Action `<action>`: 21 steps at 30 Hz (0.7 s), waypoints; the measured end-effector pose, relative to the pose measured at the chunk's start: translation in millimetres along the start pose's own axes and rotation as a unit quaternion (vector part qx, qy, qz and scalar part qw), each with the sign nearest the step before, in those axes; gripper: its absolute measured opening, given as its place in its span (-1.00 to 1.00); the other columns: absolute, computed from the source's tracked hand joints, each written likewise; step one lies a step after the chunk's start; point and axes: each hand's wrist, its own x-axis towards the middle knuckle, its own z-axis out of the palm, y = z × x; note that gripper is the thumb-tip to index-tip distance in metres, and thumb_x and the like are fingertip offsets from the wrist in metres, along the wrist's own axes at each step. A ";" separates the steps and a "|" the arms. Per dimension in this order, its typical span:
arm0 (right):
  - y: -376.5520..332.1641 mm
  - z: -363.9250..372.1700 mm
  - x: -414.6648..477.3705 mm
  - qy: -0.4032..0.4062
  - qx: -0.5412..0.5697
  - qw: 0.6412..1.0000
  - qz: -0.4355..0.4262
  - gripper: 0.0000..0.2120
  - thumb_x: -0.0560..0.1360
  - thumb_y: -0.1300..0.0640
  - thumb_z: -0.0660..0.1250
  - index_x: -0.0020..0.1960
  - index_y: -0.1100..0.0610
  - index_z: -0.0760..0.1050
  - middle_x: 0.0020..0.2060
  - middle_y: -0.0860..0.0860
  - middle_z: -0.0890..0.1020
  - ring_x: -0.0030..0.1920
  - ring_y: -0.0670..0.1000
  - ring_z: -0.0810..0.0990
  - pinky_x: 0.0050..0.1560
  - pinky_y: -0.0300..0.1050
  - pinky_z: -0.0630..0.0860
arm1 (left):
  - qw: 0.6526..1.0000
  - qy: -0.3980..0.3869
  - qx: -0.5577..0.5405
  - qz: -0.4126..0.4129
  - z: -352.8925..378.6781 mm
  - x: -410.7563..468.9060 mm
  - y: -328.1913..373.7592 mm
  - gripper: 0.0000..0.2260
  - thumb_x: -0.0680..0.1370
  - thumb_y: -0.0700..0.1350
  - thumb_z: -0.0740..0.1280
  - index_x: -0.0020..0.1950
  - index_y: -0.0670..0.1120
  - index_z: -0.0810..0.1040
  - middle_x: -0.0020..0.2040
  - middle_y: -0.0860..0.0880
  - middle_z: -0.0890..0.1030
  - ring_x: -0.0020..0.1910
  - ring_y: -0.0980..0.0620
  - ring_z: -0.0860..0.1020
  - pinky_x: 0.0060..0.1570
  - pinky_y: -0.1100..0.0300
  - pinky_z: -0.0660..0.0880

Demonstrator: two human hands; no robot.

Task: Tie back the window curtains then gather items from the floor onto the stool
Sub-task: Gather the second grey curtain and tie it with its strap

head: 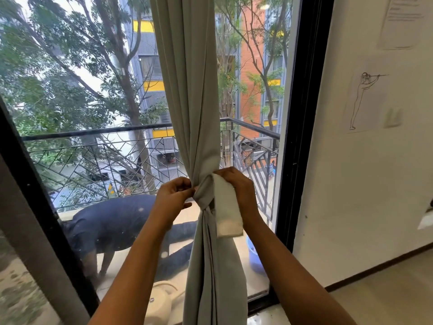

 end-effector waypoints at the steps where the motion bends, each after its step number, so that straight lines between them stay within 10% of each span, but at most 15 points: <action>1: 4.0 4.4 -1.4 0.021 0.075 0.993 0.090 -0.87 0.49 0.29 0.32 -0.07 0.11 0.58 -0.17 -0.11 0.62 -0.13 -0.20 0.59 -0.08 -0.30 0.48 | 1.000 -0.003 -0.013 -0.006 0.6 -0.4 -0.2 -0.85 0.51 -0.32 0.34 -0.21 -0.11 0.53 -0.24 -0.08 0.61 -0.16 -0.02 0.56 -0.02 -0.03 0.51; 6: 20.9 24.1 -15.9 0.121 0.283 0.900 0.309 -0.93 0.55 0.17 0.28 -0.02 0.11 0.53 -0.12 0.02 0.63 -0.11 -0.02 0.63 -0.23 -0.21 0.60 | 1.000 -0.009 -0.028 -0.001 2.6 -0.2 -1.5 -0.84 0.50 -0.32 0.36 -0.23 -0.10 0.51 -0.29 -0.05 0.58 -0.19 -0.02 0.53 -0.09 0.07 0.48; 12: 25.8 38.4 4.6 0.109 0.107 0.938 0.312 -0.81 0.43 0.08 0.44 -0.12 0.15 0.47 -0.27 0.10 0.58 -0.26 0.03 0.54 -0.21 -0.05 0.54 | 0.997 0.041 -0.023 0.058 7.8 -5.1 -11.1 -0.81 0.45 -0.25 0.44 -0.27 -0.01 0.55 -0.27 -0.11 0.60 -0.24 -0.02 0.54 -0.16 0.11 0.49; 16: 12.0 39.0 2.0 0.097 -0.065 0.968 0.220 -0.92 0.49 0.17 0.36 -0.09 0.12 0.45 -0.25 -0.02 0.56 -0.25 -0.06 0.51 -0.30 -0.46 0.37 | 0.990 0.080 0.022 0.111 9.9 -8.3 -17.9 -0.88 0.46 -0.25 0.44 -0.22 -0.08 0.58 -0.30 -0.03 0.63 -0.30 0.07 0.57 -0.19 0.20 0.52; 21: 11.0 31.7 -24.0 -0.097 0.143 0.955 0.240 -0.69 0.49 0.09 0.31 0.23 0.05 0.49 0.07 -0.06 0.63 0.08 -0.09 0.59 0.07 -0.25 0.53 | 0.989 0.047 0.084 0.110 -0.7 -6.8 -10.9 -0.97 0.51 -0.22 0.39 -0.12 -0.12 0.62 -0.19 -0.07 0.69 -0.14 0.01 0.65 -0.08 0.24 0.56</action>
